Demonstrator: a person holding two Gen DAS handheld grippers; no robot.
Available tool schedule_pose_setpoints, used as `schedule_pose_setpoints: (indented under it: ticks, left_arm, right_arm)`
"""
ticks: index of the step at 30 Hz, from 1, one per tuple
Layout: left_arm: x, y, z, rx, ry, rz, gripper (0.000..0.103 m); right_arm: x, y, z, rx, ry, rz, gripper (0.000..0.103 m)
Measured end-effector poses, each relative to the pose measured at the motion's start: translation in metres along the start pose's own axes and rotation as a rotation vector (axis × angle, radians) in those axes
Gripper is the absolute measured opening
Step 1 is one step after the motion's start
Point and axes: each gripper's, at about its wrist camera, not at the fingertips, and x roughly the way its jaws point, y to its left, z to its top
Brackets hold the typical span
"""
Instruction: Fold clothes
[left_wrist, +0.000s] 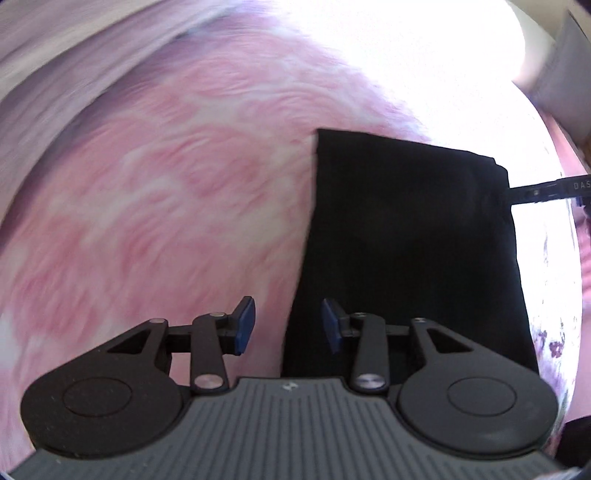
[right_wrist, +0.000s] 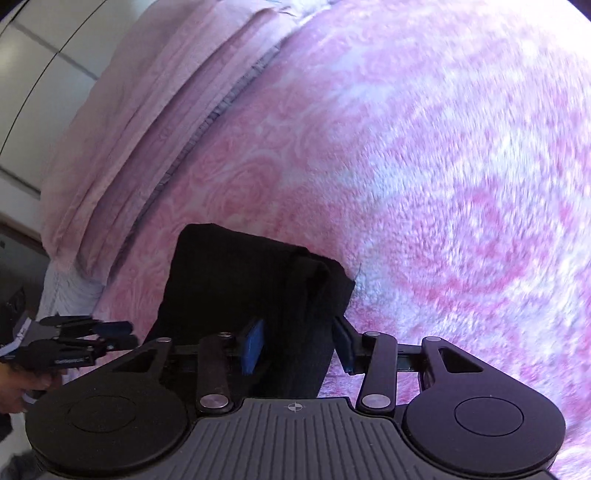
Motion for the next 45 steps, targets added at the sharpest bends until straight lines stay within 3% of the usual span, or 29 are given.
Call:
schedule_pose_setpoints:
  ticks: [7,9,10,11,17,22,24,25,26,27,29,31,35,39,43,45]
  left_arm:
    - [-0.053,0.023,-0.100,-0.397,-0.036,0.048,0.048]
    - [-0.052,0.023,-0.123,-0.489,-0.030,0.030,0.049]
    - [-0.049,0.022,-0.133,-0.521,-0.023,0.021,0.049]
    - [-0.044,0.020,-0.139,-0.533,-0.018,0.011,0.049]
    - [-0.014,0.028,-0.153,-0.598,-0.028,-0.076,0.054]
    - [-0.002,0.041,-0.153,-0.644,-0.038,-0.139,0.054]
    - [0.003,0.042,-0.151,-0.648,-0.031,-0.147,0.041]
    - [0.003,0.040,-0.151,-0.644,-0.030,-0.147,0.031]
    - [0.001,0.037,-0.150,-0.632,-0.034,-0.143,0.027]
    - [-0.001,0.034,-0.150,-0.621,-0.037,-0.139,0.022]
    - [-0.009,0.024,-0.150,-0.609,-0.053,-0.138,0.019]
    - [-0.021,0.011,-0.152,-0.619,-0.063,-0.157,0.016]
    - [-0.038,-0.041,-0.157,-0.659,-0.038,-0.249,0.014]
    - [-0.031,-0.124,-0.160,-0.755,0.015,-0.395,0.013]
    - [0.000,-0.200,-0.142,-0.752,0.071,-0.482,0.014]
    - [0.013,-0.222,-0.132,-0.712,0.114,-0.494,0.015]
  right_arm:
    - [-0.008,0.014,0.005,-0.097,0.033,-0.025,0.045]
    - [-0.006,0.008,0.000,-0.044,0.054,-0.009,0.051]
    - [-0.005,0.005,-0.004,-0.017,0.063,0.001,0.063]
    - [-0.005,0.004,-0.011,0.009,0.072,0.017,0.069]
    - [0.003,0.010,-0.065,0.076,0.130,0.107,0.069]
    - [0.027,0.013,-0.099,0.167,0.072,0.170,0.069]
    - [0.037,0.015,-0.103,0.190,0.043,0.174,0.068]
    - [0.039,0.016,-0.104,0.208,0.028,0.167,0.067]
    - [0.041,0.015,-0.104,0.235,0.022,0.151,0.044]
    - [0.041,0.014,-0.102,0.262,0.031,0.128,0.035]
    - [0.037,0.010,-0.095,0.296,0.064,0.128,0.020]
    - [0.025,0.016,-0.078,0.249,0.101,0.136,0.017]
    - [-0.007,0.029,-0.030,0.111,0.178,0.115,0.017]
    - [-0.030,0.035,0.042,-0.144,0.336,0.035,0.017]
    - [-0.030,0.035,0.090,-0.409,0.485,-0.061,0.020]
    - [-0.023,0.024,0.102,-0.451,0.483,-0.113,0.026]
